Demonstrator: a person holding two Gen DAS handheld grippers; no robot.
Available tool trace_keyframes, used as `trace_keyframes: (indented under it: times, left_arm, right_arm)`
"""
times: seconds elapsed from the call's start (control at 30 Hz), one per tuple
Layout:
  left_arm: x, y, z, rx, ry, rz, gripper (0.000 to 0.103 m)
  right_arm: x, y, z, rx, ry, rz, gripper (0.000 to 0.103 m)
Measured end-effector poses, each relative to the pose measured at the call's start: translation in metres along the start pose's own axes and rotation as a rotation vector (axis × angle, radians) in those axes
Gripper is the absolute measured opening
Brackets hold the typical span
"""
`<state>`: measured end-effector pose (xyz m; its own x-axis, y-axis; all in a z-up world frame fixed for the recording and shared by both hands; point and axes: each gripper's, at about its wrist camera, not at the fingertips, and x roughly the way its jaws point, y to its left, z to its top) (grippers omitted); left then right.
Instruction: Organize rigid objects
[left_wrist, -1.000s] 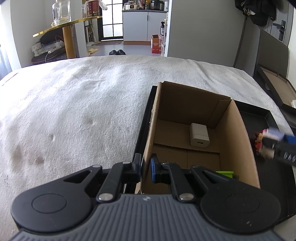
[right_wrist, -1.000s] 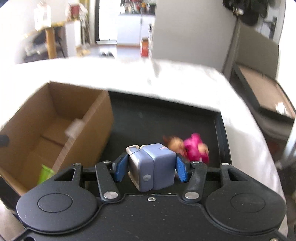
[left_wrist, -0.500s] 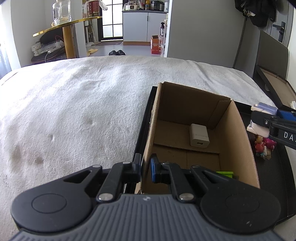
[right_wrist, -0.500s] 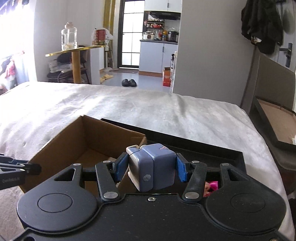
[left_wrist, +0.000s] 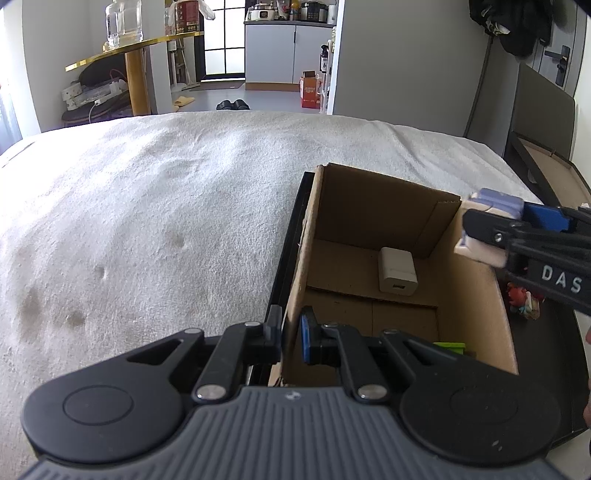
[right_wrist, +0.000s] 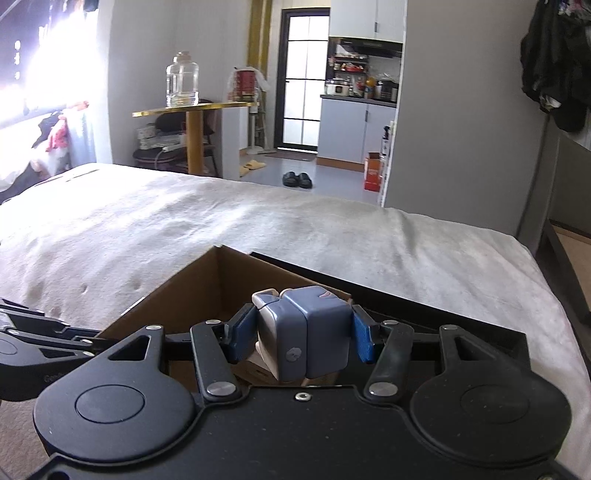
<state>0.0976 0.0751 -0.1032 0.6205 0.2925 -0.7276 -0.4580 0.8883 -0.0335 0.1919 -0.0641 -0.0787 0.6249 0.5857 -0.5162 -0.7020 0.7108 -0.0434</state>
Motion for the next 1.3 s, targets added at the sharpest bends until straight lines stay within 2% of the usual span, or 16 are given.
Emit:
trace_keyframes:
  times: [0.13, 0.23, 0.47, 0.73, 0.87, 0.93, 1.0, 1.03, 1.1, 1.17, 1.3]
  left_arm:
    - [0.000, 0.000, 0.000, 0.003, -0.003, 0.000, 0.010]
    - [0.001, 0.000, 0.000, 0.000, 0.001, 0.006, 0.010]
    - [0.001, -0.001, 0.001, 0.002, 0.005, 0.018, 0.010]
    - [0.000, -0.006, 0.003, 0.011, 0.014, 0.038, 0.010]
    - [-0.001, -0.010, 0.007, 0.038, 0.016, 0.048, 0.016]
    - [0.000, -0.011, 0.008, 0.038, 0.027, 0.053, 0.027]
    - [-0.001, -0.012, 0.010, 0.032, 0.031, 0.051, 0.049]
    - [-0.001, -0.013, 0.010, 0.033, 0.029, 0.054, 0.055]
    - [-0.001, -0.017, 0.011, 0.043, 0.024, 0.069, 0.080]
    - [-0.001, -0.020, 0.012, 0.054, 0.017, 0.084, 0.086]
    - [0.002, -0.024, 0.013, 0.056, 0.035, 0.098, 0.089]
  right_arm:
    - [0.006, 0.006, 0.000, -0.007, 0.038, 0.026, 0.054]
    - [0.004, 0.007, -0.001, -0.007, 0.037, 0.029, 0.059]
    - [0.001, -0.005, -0.005, 0.032, 0.051, -0.009, 0.060]
    - [-0.001, -0.021, -0.015, 0.079, 0.080, -0.047, 0.067]
    - [-0.004, -0.029, -0.018, 0.092, 0.082, -0.062, 0.073]
    - [-0.005, -0.033, -0.021, 0.101, 0.084, -0.071, 0.074]
    - [-0.006, -0.039, -0.023, 0.111, 0.090, -0.076, 0.075]
    - [-0.006, -0.042, -0.025, 0.118, 0.095, -0.081, 0.075]
    - [-0.006, -0.048, -0.028, 0.130, 0.104, -0.092, 0.078]
    - [-0.006, -0.054, -0.032, 0.143, 0.114, -0.107, 0.079]
    - [-0.003, -0.068, -0.041, 0.170, 0.141, -0.137, 0.079]
